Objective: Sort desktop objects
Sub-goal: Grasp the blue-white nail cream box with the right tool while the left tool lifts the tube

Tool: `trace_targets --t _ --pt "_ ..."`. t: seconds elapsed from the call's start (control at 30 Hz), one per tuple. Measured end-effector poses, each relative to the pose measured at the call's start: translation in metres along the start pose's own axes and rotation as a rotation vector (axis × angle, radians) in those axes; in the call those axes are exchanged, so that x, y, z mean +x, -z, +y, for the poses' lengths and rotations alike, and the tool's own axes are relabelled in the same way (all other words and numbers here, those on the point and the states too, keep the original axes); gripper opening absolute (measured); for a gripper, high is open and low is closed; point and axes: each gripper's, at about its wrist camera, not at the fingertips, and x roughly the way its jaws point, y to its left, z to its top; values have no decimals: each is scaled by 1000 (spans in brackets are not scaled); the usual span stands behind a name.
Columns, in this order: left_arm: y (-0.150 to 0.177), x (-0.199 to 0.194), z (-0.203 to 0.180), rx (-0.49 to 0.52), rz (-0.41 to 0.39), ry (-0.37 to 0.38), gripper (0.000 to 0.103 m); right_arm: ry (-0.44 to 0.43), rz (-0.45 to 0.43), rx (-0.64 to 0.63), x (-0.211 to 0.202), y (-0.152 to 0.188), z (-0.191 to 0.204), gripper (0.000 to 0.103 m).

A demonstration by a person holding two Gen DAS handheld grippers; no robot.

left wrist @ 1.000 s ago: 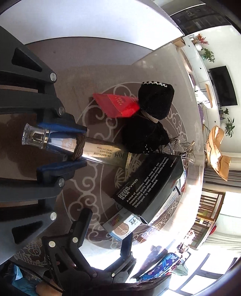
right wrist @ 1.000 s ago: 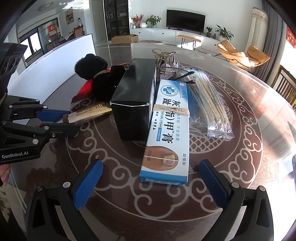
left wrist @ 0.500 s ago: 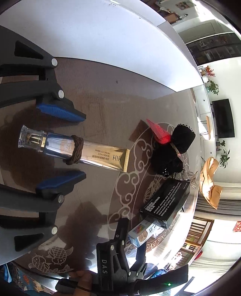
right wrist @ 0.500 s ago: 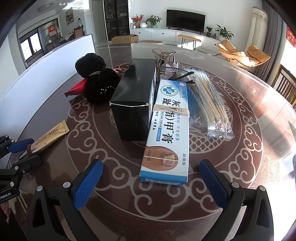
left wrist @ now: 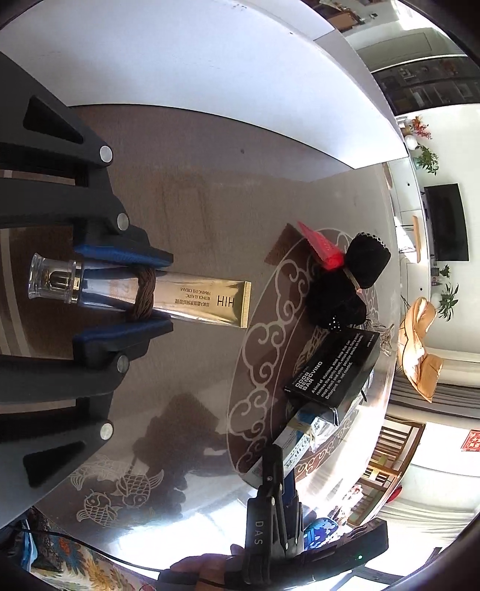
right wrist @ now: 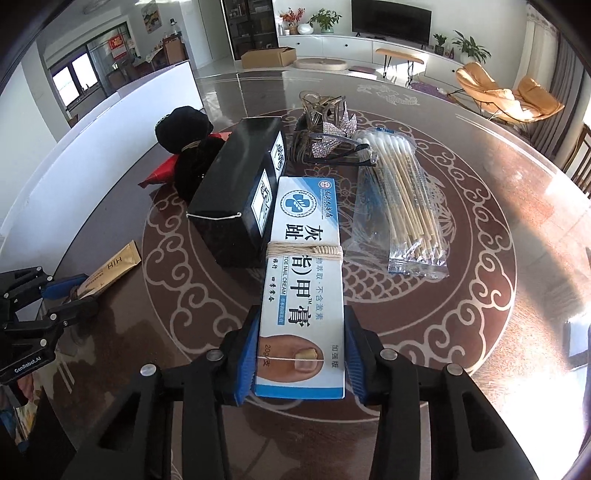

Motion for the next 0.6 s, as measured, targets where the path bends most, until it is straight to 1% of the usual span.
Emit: trace_targets --t 0.1,0.17,0.2,0.27,0.3,0.33,0.4,0.47,0.53,0.6 --pt "16 -7 -3 2 -4 6 28 -4 40 -21 -14 29 0 42" --pt "19 -9 -8 19 2 4 28 21 60 -61 -24 47 3 42" --pt "20 -10 -10 31 6 0 29 35 76 -83 -26 51 5 43" --pt "17 -8 -16 68 17 -18 30 54 110 -119 -27 52 8 55" --pt "16 -8 -19 80 19 -24 30 62 119 -131 -26 49 8 67" --pt "13 -7 -19 84 25 -21 30 72 115 -143 -25 45 9 70" --pt "10 -6 -18 82 41 -17 32 76 115 -150 -18 34 9 70" --pt "8 -4 -19 94 53 -17 32 51 126 -141 -12 28 10 70" --pt "7 -5 -20 106 62 -17 32 30 133 -150 -10 25 14 45" --pt "8 -6 -19 106 64 -3 30 36 148 -169 -13 27 19 45"
